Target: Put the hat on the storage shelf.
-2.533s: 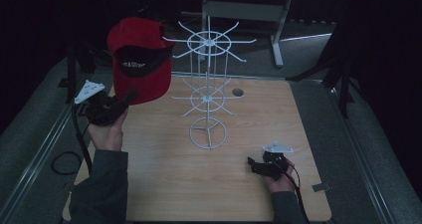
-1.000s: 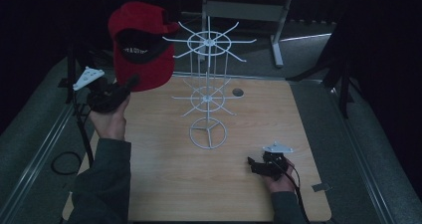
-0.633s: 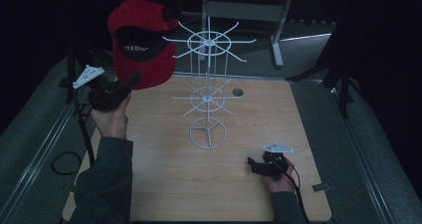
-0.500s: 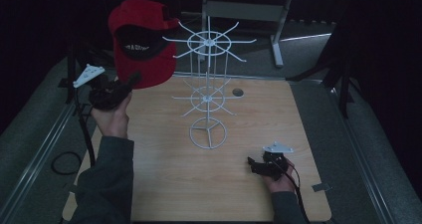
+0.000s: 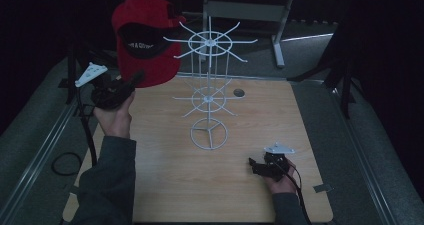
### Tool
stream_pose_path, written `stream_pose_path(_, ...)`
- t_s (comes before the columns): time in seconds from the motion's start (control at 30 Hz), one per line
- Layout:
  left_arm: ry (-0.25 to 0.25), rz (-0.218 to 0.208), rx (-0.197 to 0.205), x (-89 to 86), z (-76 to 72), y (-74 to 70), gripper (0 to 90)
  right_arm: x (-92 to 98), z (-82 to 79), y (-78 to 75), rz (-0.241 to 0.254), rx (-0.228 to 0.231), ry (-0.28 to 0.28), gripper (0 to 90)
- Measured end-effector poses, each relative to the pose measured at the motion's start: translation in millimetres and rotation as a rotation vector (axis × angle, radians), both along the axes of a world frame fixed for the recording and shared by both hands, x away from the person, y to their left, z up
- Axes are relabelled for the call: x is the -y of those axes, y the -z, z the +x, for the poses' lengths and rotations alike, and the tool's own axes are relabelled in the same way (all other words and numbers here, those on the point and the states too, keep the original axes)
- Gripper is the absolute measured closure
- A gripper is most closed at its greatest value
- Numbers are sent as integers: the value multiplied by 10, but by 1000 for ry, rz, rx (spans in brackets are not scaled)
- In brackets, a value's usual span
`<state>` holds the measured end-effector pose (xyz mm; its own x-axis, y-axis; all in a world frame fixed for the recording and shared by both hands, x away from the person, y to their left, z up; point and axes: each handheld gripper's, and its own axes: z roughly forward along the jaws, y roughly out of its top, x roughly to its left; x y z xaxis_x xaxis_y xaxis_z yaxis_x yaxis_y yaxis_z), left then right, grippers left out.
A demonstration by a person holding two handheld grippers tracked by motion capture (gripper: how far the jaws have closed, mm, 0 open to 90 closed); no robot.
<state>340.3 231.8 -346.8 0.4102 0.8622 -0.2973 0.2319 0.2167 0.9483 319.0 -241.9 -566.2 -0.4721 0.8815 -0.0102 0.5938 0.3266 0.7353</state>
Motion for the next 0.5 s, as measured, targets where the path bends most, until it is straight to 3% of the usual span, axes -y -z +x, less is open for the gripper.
stream_pose_path(0.5,-3,-26,16,18,11,-23,854,0,1,0,0,0,0,227)
